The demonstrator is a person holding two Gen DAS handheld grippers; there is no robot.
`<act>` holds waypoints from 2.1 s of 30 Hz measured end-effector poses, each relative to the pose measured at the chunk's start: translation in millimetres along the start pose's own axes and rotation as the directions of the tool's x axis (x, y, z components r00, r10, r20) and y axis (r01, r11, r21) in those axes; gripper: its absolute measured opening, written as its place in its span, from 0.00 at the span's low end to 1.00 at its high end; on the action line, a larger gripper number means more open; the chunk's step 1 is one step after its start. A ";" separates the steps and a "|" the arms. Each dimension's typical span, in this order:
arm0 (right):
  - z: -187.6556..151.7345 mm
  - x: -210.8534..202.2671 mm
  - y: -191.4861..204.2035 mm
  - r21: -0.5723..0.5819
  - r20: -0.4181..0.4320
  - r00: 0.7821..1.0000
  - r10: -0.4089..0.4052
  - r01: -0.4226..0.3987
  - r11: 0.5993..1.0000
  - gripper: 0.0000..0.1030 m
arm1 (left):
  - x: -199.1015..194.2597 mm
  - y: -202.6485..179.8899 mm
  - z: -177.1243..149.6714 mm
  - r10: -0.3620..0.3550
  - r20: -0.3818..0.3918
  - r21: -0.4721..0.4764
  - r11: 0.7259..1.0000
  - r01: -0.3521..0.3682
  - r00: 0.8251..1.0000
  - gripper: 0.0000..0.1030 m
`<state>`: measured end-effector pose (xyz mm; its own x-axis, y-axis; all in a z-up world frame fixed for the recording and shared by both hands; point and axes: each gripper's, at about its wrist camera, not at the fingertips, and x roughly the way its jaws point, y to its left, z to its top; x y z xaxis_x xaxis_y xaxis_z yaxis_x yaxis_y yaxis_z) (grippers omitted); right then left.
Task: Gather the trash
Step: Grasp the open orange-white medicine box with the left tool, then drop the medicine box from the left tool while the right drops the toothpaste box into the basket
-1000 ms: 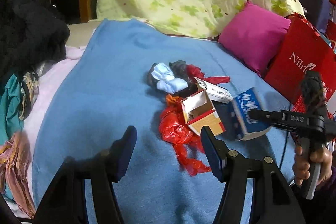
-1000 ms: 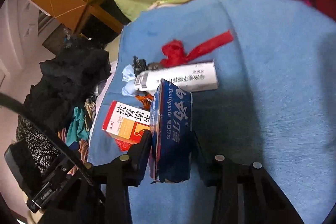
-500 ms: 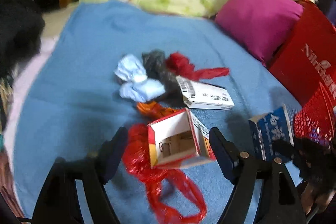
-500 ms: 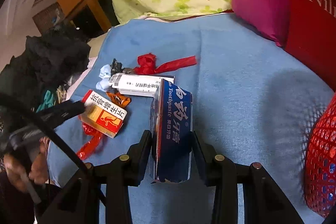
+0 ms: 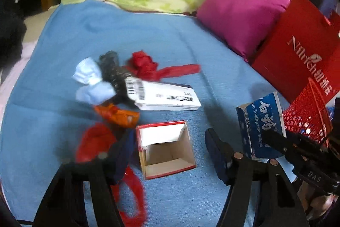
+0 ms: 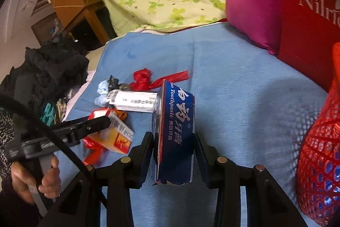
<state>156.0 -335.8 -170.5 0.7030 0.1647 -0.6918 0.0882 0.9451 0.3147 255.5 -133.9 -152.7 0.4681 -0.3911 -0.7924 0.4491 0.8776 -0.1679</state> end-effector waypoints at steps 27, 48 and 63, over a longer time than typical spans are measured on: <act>6.5 -90.5 -15.6 -0.017 0.323 0.945 0.049 -0.046 0.999 0.41 | -77.4 -58.6 18.1 0.042 0.208 0.102 0.993 -0.065 0.977 0.46; -14.7 -192.1 -90.6 0.087 0.556 0.828 -0.078 0.035 0.996 0.41 | -119.3 -203.4 29.3 -0.163 0.275 0.316 0.946 0.071 0.947 0.46; -25.7 -231.8 -174.6 0.320 0.580 0.779 -0.236 0.048 0.946 0.47 | -89.0 -284.1 21.4 -0.331 0.175 0.397 0.886 0.241 0.927 0.47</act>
<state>-40.5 -531.7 -81.7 0.9367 -0.2584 -0.2363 0.3431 0.8118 0.4724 102.5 -354.3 -22.0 0.4183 -0.7017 -0.5768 0.8128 0.5726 -0.1071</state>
